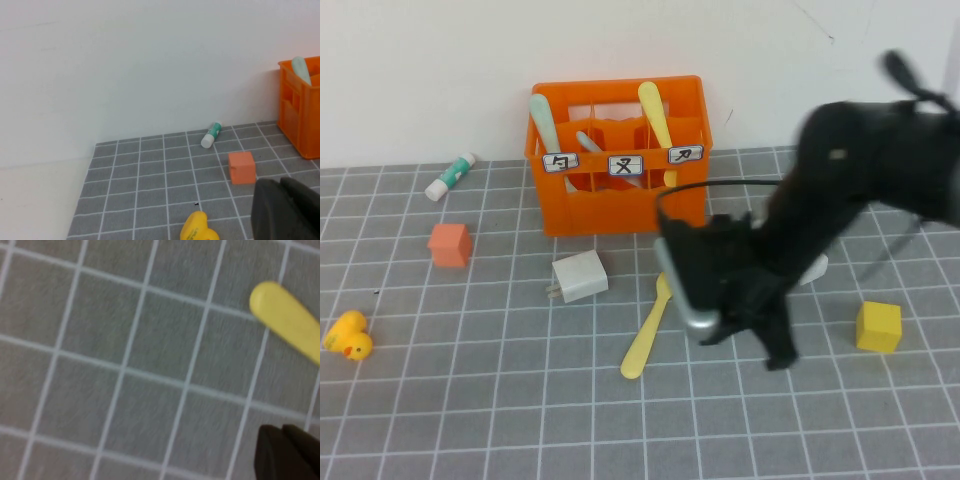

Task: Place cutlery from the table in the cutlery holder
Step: Pick up the fork

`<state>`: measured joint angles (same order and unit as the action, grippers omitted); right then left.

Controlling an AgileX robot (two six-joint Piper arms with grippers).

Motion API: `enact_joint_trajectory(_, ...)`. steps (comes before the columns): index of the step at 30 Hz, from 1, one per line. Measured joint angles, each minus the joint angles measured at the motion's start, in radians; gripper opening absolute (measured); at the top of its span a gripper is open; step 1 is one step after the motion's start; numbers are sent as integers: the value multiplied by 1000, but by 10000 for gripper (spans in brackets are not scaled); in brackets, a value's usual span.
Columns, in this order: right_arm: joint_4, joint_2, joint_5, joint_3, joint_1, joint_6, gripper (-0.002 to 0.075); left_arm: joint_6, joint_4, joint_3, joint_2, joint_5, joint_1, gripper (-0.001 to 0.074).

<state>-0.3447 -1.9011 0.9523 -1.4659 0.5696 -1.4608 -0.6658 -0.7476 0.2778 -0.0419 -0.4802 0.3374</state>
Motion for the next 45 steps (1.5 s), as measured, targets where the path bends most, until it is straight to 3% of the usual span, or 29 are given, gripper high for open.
enact_joint_trajectory(6,20,-133,70,-193,37,-24,-2,-2,0,0,0,0,0,-1)
enact_joint_trajectory(13,40,-217,82,-306,73,-199,20,-2,-4,0,0,0,0,-1)
enact_joint_trajectory(16,51,-232,52,-309,95,-238,97,-2,-4,0,0,0,0,-1)
enact_joint_trajectory(21,77,-272,-34,-309,119,-249,305,-2,-4,0,0,0,0,-1)
enact_joint_trajectory(25,115,-298,-52,-310,122,-249,354,-2,-4,0,0,0,0,-1)
enact_joint_trajectory(36,188,-311,-50,-320,125,-223,361,-2,-4,0,0,0,0,-1)
enact_joint_trajectory(45,225,-311,39,-328,125,-144,256,-2,-4,0,0,0,0,-1)
